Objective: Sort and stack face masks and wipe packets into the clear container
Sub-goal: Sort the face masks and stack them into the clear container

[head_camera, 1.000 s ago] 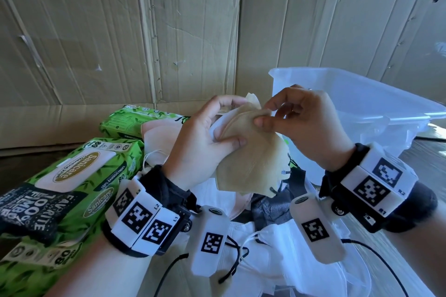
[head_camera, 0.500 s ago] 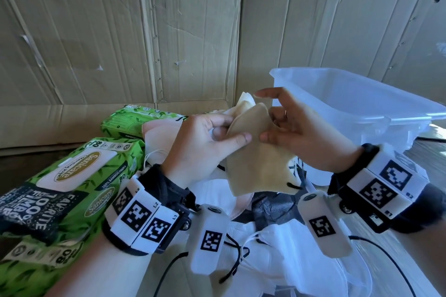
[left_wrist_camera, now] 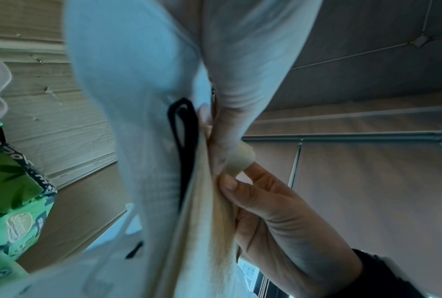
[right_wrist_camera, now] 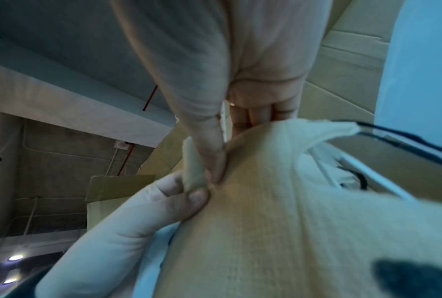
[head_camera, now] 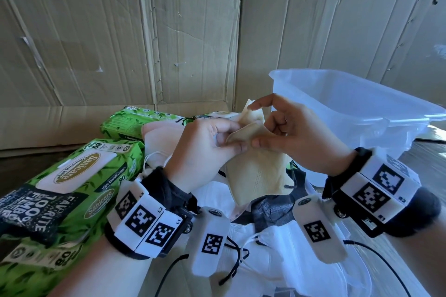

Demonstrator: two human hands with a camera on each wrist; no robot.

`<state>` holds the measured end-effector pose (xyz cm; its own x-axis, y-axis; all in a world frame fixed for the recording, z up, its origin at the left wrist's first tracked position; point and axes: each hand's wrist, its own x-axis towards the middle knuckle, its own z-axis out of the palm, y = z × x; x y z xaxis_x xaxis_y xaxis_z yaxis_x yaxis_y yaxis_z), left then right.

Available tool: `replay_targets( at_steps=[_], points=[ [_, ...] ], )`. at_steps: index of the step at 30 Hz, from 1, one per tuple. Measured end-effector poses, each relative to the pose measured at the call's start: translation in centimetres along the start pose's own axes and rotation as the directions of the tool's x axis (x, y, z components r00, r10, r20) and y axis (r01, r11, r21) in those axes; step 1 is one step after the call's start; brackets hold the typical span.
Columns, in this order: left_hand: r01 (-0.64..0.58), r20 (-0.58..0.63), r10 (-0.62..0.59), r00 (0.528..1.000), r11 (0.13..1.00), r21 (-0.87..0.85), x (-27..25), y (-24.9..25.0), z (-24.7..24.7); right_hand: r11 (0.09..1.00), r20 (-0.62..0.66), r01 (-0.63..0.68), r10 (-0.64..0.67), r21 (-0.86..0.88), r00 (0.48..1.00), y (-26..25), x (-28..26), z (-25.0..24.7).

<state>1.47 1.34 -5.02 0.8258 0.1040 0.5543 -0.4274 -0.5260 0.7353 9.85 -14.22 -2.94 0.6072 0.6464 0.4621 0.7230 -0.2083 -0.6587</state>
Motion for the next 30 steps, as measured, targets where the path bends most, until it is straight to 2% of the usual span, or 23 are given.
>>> replay_targets(
  at_steps=[5, 11, 18, 20, 24, 27, 30],
  points=[
    [-0.036, -0.012, 0.037, 0.999, 0.999, 0.033, 0.1, -0.3, 0.0, 0.999, -0.014, 0.0, 0.001, 0.051, 1.0, 0.1, 0.0, 0.1],
    [-0.033, -0.014, 0.033, 0.999, 0.999, 0.017, 0.2, -0.9, 0.2, 1.0, -0.012, 0.014, -0.014, 0.0, 1.0, 0.2, 0.1, 0.0],
    [-0.032, -0.036, 0.029, 0.999, 0.996, -0.08, 0.3, -1.1, 0.2, 0.973, -0.197, 0.144, -0.179, -0.178, 0.964, -0.4, -0.5, 0.1],
    [-0.036, -0.028, 0.034, 0.999, 0.997, -0.073, 0.3, -1.1, 0.1, 0.959, -0.181, 0.175, -0.218, -0.224, 0.959, -0.4, -0.4, 0.1],
    [-0.042, -0.048, 0.039, 0.998, 0.997, -0.059, 0.3, -1.5, 0.1, 0.942, -0.058, 0.159, -0.184, -0.297, 0.981, -0.2, -0.1, 0.0],
    [-0.02, -0.045, 0.015, 0.999, 0.994, -0.105, 0.4, -1.5, 0.1, 0.92, -0.107, 0.245, -0.288, -0.305, 0.951, 0.0, -0.2, 0.4],
    [-0.037, 0.005, 0.038, 0.999, 0.994, -0.107, 0.4, -1.3, 0.0, 0.927, -0.079, 0.262, -0.292, -0.268, 0.953, 0.6, -0.4, 0.3]
  ],
)
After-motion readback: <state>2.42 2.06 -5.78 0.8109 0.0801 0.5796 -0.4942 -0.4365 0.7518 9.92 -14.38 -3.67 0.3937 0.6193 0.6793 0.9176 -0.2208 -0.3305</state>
